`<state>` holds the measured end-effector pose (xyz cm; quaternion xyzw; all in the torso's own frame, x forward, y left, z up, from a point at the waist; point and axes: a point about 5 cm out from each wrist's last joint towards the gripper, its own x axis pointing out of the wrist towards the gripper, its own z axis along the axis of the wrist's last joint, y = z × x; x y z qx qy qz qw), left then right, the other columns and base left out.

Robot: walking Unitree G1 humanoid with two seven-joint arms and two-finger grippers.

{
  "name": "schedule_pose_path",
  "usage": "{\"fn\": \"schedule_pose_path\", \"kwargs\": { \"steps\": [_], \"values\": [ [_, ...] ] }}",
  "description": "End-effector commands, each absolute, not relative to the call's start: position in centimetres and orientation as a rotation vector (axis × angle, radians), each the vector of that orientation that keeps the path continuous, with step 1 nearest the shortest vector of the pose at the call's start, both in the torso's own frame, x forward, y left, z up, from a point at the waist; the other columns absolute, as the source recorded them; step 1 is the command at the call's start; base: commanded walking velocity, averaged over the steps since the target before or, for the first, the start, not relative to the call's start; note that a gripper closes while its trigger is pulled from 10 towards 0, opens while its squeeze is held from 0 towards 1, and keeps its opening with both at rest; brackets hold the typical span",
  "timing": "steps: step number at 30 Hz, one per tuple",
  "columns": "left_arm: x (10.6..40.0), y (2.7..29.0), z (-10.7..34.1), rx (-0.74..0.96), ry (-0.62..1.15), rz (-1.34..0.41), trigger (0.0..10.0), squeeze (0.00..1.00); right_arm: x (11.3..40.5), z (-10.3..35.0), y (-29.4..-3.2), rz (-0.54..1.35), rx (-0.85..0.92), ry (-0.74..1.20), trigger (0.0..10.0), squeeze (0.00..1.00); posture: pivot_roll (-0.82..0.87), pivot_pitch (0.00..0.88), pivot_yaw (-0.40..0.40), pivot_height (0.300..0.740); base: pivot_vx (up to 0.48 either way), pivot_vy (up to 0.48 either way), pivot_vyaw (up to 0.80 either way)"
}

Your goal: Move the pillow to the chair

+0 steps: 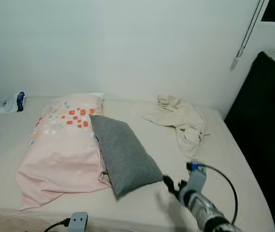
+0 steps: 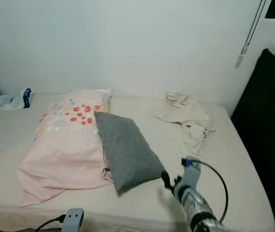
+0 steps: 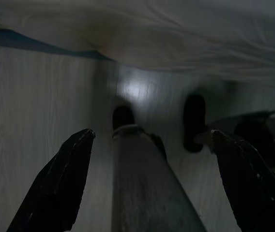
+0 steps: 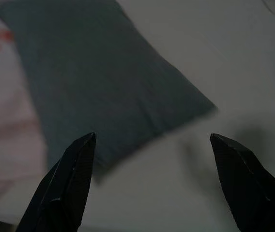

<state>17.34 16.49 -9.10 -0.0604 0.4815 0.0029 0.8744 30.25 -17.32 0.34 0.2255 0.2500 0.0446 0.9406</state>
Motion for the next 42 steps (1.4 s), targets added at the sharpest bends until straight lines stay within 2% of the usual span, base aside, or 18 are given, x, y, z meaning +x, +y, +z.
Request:
{"fn": "schedule_pose_path", "kwargs": {
  "steps": [1,8,13,23,31,37,42],
  "values": [
    [18.8,17.6,-8.3,-0.129,0.937,0.061,10.0,0.0,30.7,0.7,-16.3,0.128,0.545,0.493,10.0,0.0,-0.05,0.0,-0.022,0.74,0.0,0.0,0.0],
    [21.3,18.2,-6.8,-0.12,0.845,0.058,10.0,0.0,31.4,1.5,-14.9,0.187,0.578,0.477,10.0,0.0,-0.04,0.0,-0.029,0.74,0.0,-0.122,0.0],
    [21.2,18.2,-6.9,-0.087,0.865,0.042,10.0,0.0,31.2,1.3,-14.6,0.204,0.565,0.486,10.0,0.0,-0.04,0.0,-0.028,0.74,0.0,-0.469,0.0],
    [20.1,18.0,-7.6,-0.049,0.898,0.055,10.0,0.0,31.3,1.4,-14.8,0.174,0.701,0.46,10.0,0.0,-0.05,0.0,-0.018,0.74,0.0,0.0,0.0],
    [22.0,18.4,-6.4,-0.072,0.804,0.1,10.0,0.0,31.5,1.8,-14.0,0.236,0.769,0.454,10.0,0.0,-0.04,0.0,-0.024,0.7,0.0,0.0,0.0],
    [23.5,18.9,-5.3,-0.065,0.731,0.117,10.0,0.0,30.8,1.5,-11.6,0.379,0.749,0.492,10.0,0.0,-0.03,0.0,-0.032,0.675,0.0,0.0,0.0],
    [24.2,19.0,-4.7,-0.085,0.689,0.124,10.0,0.0,30.8,1.5,-11.1,0.394,0.77,0.491,10.0,0.0,-0.02,0.0,-0.03,0.66,0.0,0.0,0.0]
  ]
}}
